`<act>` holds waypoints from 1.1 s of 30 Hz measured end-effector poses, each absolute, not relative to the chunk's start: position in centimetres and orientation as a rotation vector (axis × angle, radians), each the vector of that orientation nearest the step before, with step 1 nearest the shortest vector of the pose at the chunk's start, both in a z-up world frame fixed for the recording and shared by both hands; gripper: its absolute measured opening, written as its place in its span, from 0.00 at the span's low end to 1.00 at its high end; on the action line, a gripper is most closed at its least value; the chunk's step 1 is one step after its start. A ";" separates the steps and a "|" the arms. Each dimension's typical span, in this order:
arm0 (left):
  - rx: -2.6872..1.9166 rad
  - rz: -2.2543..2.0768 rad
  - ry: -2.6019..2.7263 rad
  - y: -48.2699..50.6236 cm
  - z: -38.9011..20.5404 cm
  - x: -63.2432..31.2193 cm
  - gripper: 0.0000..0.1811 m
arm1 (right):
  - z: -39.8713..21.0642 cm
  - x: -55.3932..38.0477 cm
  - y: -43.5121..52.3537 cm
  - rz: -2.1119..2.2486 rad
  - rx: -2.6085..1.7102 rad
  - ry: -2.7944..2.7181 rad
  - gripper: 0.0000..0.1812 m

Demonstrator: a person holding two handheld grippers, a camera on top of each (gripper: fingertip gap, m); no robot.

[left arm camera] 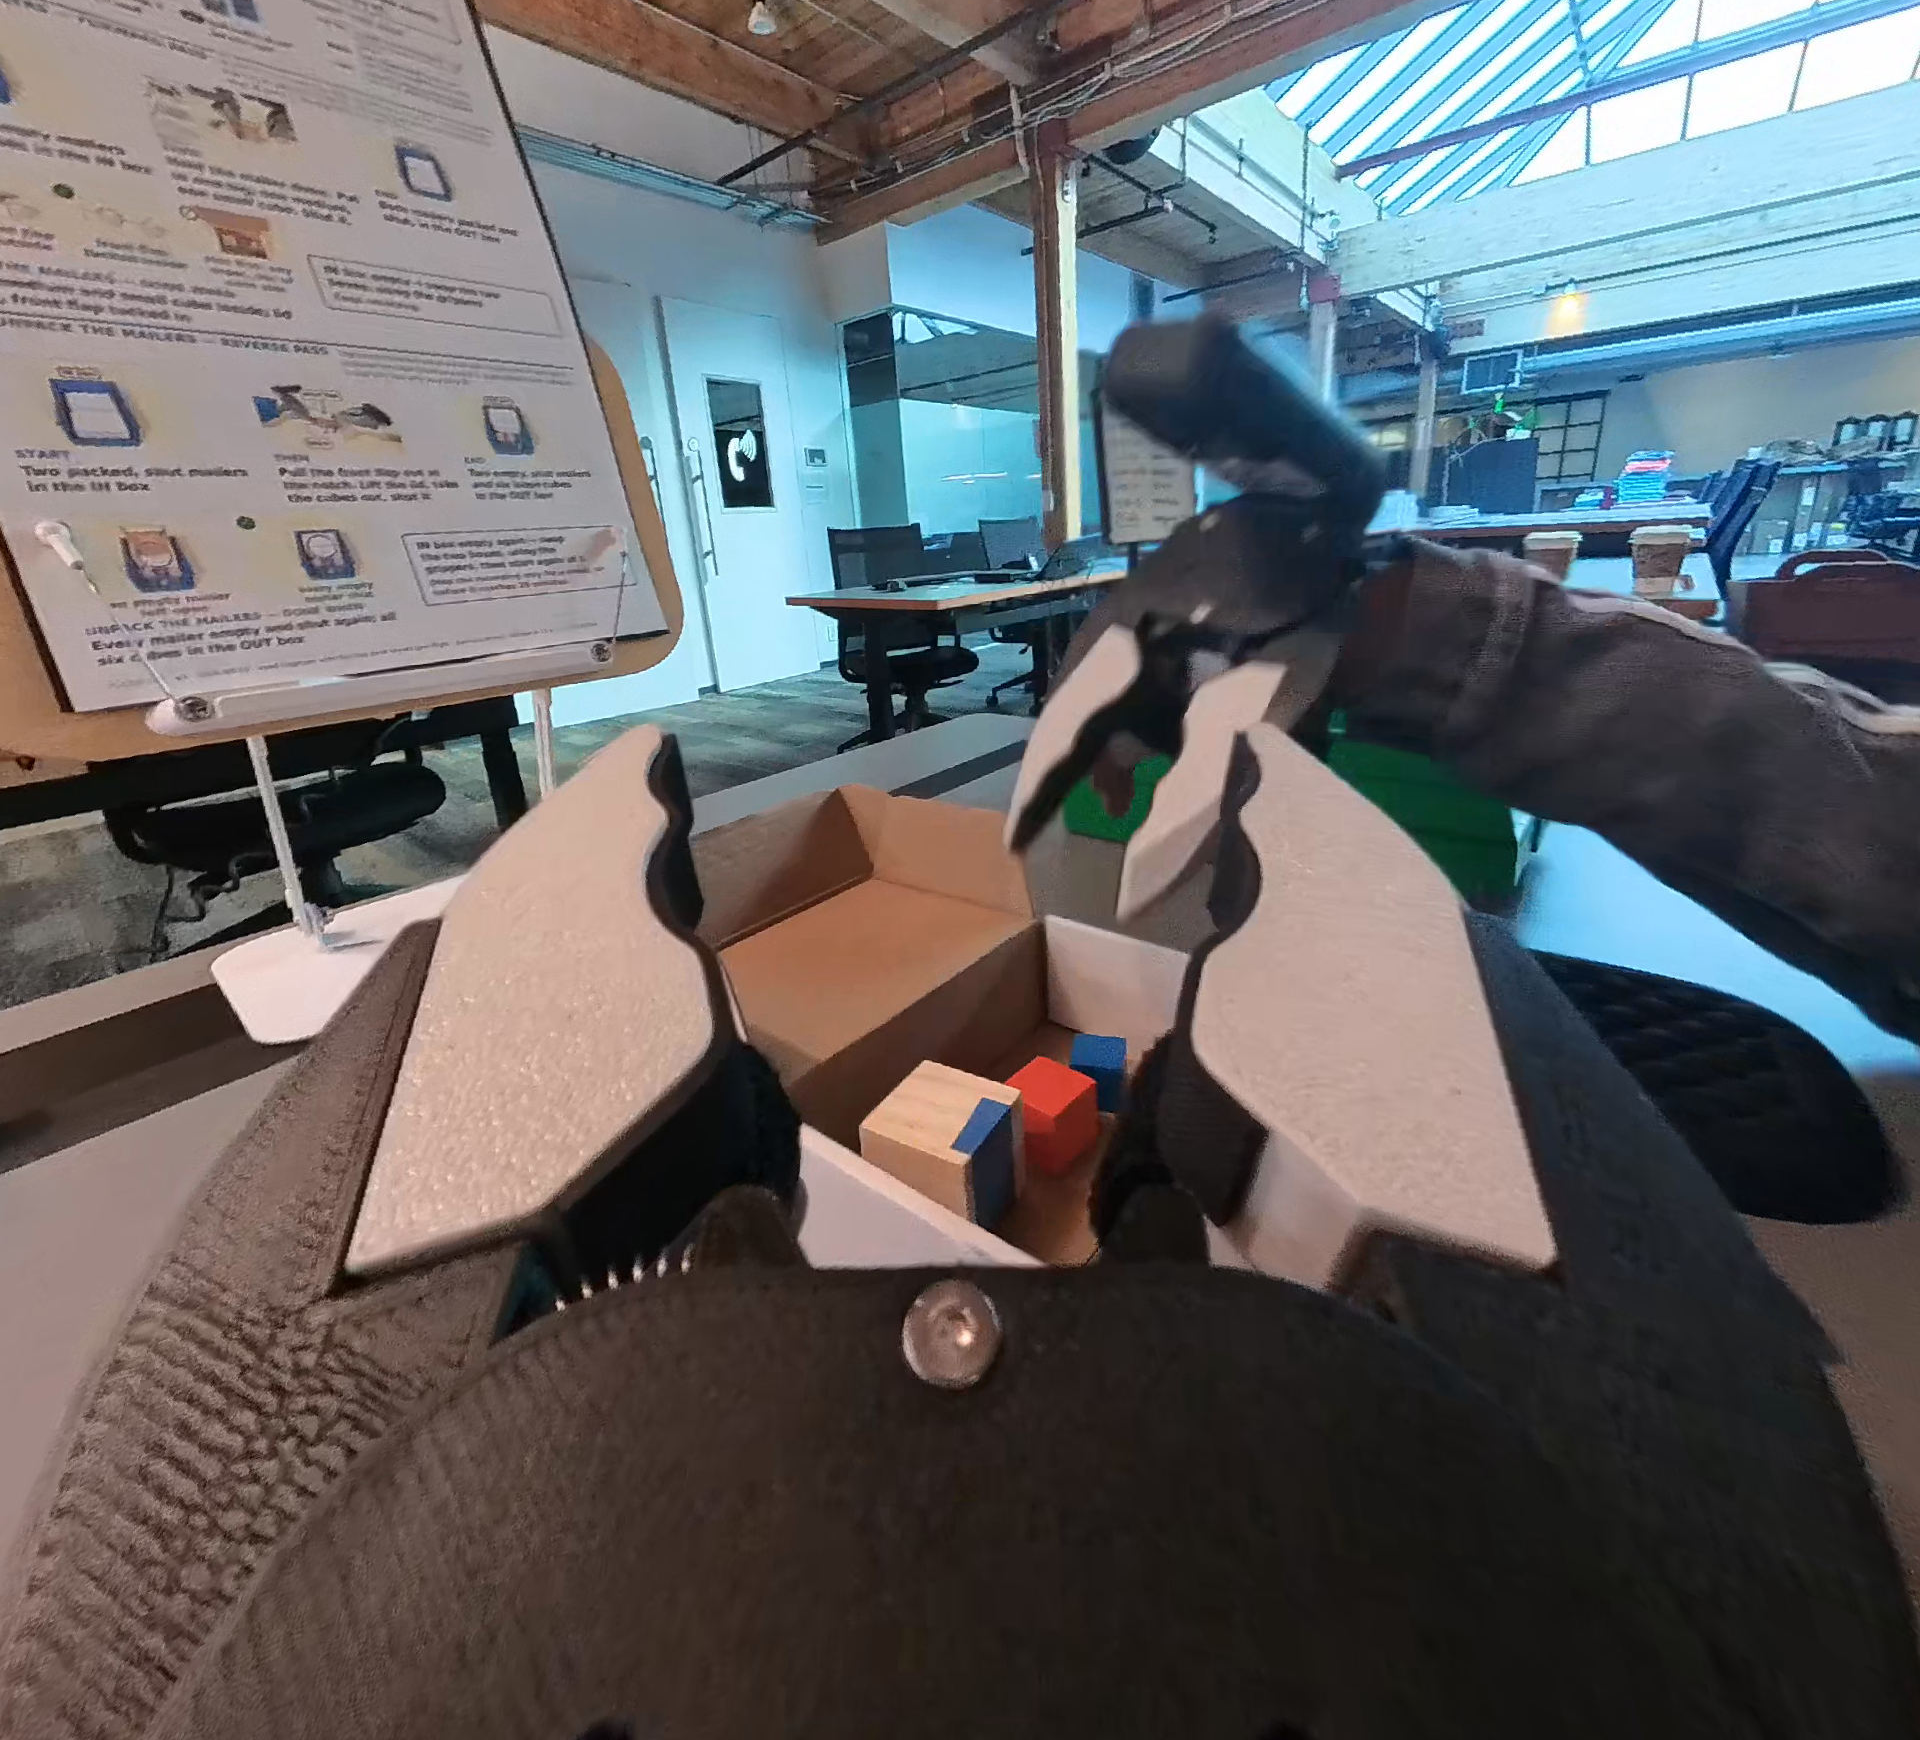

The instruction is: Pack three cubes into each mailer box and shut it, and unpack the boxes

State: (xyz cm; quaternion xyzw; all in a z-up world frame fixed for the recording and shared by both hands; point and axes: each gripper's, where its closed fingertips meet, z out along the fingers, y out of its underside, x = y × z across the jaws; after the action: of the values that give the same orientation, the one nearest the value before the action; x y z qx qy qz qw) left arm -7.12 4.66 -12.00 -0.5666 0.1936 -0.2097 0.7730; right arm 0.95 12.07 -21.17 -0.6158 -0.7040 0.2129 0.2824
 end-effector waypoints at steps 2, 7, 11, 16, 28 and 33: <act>-1.256 -0.436 0.396 5.3 -12.3 -7.5 0.51 | -18.0 1.3 13.4 0.717 -1.555 -1.620 0.33; -1.469 -0.327 0.320 9.4 -14.9 -9.9 0.38 | -14.8 5.3 18.8 0.885 -1.456 -1.051 0.20; -1.662 -0.166 0.234 13.6 -17.7 -13.1 0.25 | -18.0 6.3 21.4 0.949 -1.581 -0.909 0.08; -1.772 -0.043 0.188 16.5 -20.4 -14.9 0.23 | -21.3 5.8 23.9 0.891 -1.664 -0.855 0.07; -1.894 -0.360 0.160 17.5 -23.8 -13.2 0.21 | -23.6 3.6 23.2 0.977 -1.696 -0.924 0.08; -1.856 -0.376 0.235 17.2 -23.3 -11.9 0.20 | -23.1 3.6 23.0 1.024 -1.681 -0.902 0.08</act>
State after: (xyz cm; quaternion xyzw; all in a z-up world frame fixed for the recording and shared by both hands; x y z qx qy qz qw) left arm -11.94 17.24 -23.28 -0.7936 0.1004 -0.1608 0.5781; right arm 3.56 23.00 -23.06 -0.6856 -0.3679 0.4178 0.4691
